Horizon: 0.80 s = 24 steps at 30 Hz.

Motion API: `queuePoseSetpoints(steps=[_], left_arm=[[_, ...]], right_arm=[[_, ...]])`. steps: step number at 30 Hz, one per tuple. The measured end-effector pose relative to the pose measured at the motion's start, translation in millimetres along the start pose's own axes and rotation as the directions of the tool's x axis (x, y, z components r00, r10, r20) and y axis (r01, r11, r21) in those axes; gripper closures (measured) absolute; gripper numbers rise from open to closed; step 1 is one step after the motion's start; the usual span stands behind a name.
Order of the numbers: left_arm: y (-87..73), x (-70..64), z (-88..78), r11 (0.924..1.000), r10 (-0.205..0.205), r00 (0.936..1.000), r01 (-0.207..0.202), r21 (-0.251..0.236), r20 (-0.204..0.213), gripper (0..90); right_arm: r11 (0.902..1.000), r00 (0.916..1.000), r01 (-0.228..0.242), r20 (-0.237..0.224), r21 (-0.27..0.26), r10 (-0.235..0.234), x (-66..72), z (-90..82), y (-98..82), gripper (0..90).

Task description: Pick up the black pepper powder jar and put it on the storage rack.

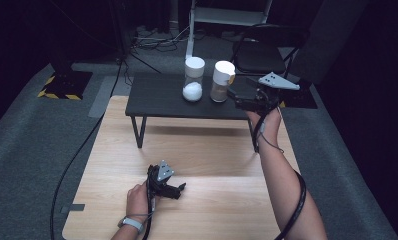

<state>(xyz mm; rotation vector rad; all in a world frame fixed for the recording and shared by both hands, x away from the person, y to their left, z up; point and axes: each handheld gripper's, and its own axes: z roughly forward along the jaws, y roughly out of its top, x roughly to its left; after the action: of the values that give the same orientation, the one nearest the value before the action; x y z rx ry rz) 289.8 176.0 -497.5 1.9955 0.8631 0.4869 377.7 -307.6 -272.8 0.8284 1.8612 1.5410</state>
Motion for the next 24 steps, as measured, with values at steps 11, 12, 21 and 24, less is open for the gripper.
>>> queuePoseSetpoints(steps=[11, 12, 21, 24], left_arm=[[0.2, 0.2, -0.1, 1.0, 0.002, 1.0, -0.002, 0.001, 0.0, 0.2], [0.2, 0.2, -0.1, 1.0, 0.002, 1.0, -0.002, 0.001, 0.0, 0.2], [0.3, 0.2, -0.1, 1.0, 0.002, 1.0, -0.002, 0.001, 0.0, 0.2], [0.3, 0.3, -0.1, 1.0, 0.002, 1.0, -0.002, 0.002, 0.0, 0.2]], right_arm=[[0.9998, 0.9998, 0.019, -0.003, -0.011, -0.019, 5.9, -41.8, -17.0, 11.1], [0.9998, 0.9998, 0.02, -0.004, -0.009, -0.02, 7.0, -44.3, -20.0, 11.0], [0.9988, 0.9997, 0.015, -0.019, 0.047, -0.014, 18.1, -62.1, -60.3, 10.9], [0.9976, 0.9997, 0.014, -0.02, 0.068, -0.013, 21.6, -67.9, -74.4, 10.6]])
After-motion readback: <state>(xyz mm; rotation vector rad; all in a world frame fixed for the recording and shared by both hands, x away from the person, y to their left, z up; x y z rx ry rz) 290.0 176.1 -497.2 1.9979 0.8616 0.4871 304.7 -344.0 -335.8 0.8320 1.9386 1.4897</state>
